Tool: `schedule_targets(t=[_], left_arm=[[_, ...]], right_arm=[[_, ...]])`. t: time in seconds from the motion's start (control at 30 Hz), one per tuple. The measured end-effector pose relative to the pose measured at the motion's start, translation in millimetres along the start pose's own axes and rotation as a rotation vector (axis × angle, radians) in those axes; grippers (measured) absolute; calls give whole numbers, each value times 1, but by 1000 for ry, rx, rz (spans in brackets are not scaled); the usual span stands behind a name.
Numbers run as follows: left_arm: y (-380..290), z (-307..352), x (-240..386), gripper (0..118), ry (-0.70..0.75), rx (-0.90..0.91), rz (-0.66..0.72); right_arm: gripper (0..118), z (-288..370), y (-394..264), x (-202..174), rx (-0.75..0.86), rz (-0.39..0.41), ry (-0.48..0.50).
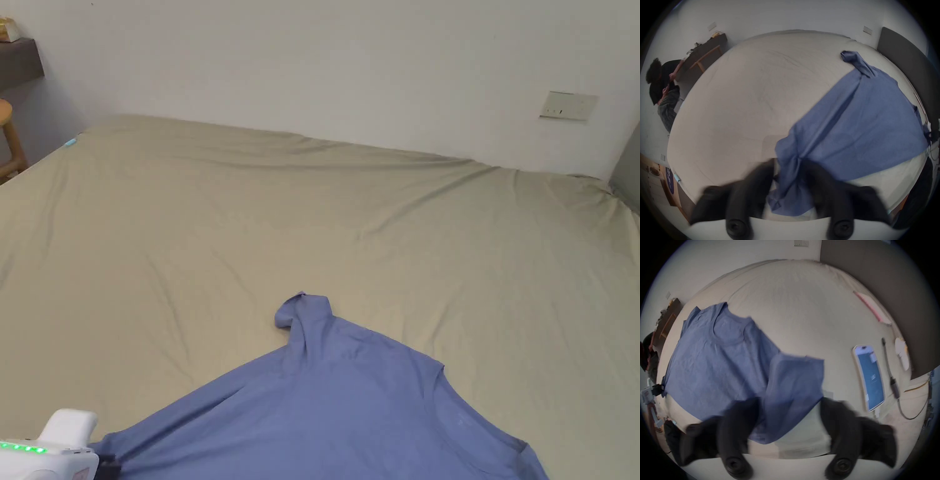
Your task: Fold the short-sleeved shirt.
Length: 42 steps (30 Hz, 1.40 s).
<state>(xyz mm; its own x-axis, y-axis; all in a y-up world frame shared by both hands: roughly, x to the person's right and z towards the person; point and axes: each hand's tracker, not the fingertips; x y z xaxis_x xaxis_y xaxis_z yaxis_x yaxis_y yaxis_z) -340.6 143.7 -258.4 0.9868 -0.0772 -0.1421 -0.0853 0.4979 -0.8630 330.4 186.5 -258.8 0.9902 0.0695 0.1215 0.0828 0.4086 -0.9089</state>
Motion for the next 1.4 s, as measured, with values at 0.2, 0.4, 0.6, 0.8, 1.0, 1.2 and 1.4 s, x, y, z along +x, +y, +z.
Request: schedule_targets(t=[0.2,0.4,0.6,0.8,1.0,1.2,1.4], left_arm=[[46,104,-2,115,-8,386,95],[72,235,48,113,19,817,78],[67,287,108,20,112,1011,2],[59,289,139,0,110,1019,-45],[64,290,137,0,54,988,-32],[67,262,116,0,42,883,-32],[36,155,59,0,1,474,46]], right_arm=[[102,110,50,-45,407,139,18],[102,221,68,-130,820,265,135],[15,263,53,-194,1004,338,183],[2,257,45,-222,1030,364,196],[1,251,42,-233,1071,390,155],[1,233,47,-235,1050,419,153],[1,204,55,-230,974,422,173]])
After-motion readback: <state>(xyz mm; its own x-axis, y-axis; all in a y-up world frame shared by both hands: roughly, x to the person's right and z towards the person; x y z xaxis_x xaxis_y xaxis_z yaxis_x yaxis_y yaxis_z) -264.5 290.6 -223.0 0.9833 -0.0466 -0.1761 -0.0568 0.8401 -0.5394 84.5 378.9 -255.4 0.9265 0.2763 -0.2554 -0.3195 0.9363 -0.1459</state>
